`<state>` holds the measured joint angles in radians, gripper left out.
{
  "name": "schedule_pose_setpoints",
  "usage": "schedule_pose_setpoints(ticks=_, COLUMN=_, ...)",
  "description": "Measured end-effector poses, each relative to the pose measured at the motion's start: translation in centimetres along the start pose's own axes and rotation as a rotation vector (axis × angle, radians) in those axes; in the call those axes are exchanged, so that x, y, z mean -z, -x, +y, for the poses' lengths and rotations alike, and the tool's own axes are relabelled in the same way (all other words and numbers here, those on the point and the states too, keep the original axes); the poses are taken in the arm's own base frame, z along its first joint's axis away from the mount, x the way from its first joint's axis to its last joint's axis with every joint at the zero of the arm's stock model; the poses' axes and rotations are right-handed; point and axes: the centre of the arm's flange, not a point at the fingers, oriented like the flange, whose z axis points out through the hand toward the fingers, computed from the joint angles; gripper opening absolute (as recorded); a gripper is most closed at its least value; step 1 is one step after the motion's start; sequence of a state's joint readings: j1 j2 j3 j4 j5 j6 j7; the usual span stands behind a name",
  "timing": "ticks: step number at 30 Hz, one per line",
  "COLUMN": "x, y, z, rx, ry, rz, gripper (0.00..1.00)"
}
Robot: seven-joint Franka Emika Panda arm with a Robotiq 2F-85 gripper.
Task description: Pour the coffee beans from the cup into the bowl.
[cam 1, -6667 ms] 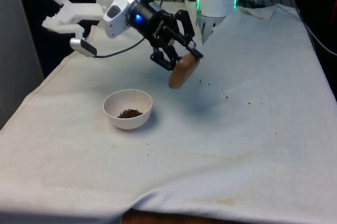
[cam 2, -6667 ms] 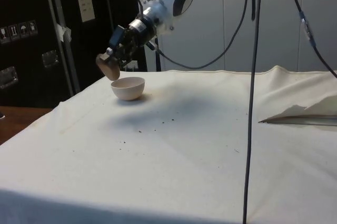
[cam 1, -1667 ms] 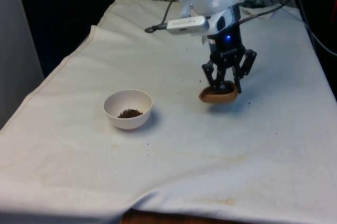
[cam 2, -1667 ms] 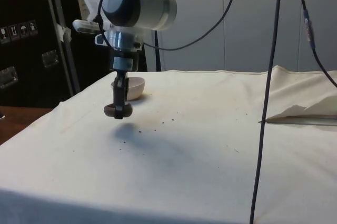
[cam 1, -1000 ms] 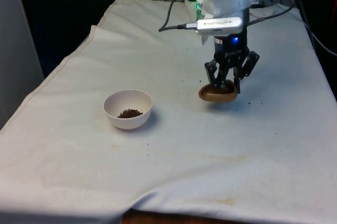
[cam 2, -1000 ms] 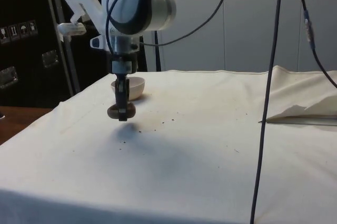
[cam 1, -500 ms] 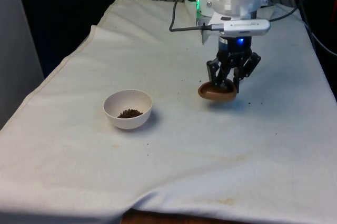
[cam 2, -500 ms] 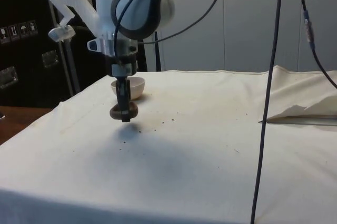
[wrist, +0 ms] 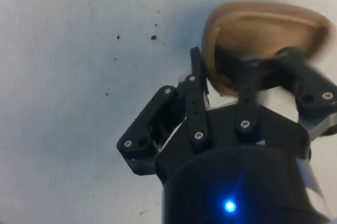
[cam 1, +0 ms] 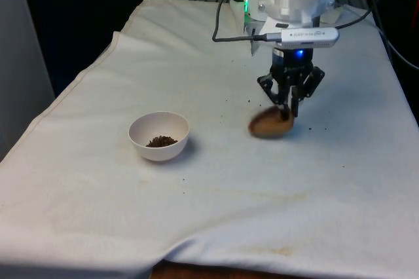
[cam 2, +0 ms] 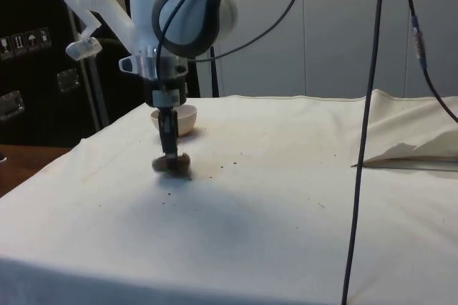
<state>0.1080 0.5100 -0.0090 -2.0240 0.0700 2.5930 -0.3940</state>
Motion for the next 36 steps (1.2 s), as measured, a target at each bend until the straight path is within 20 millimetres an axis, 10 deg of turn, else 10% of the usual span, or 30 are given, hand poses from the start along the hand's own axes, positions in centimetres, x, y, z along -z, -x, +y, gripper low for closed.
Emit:
schedule_pose_setpoints(ticks=15, x=-0.1, y=0.0, z=0.0, rx=0.001, ry=-0.001, rz=-0.002, gripper=0.96)
schedule_pose_setpoints(ticks=36, x=3.6, y=-0.5, z=0.1, rx=0.003, ry=0.000, rz=0.011, gripper=1.00)
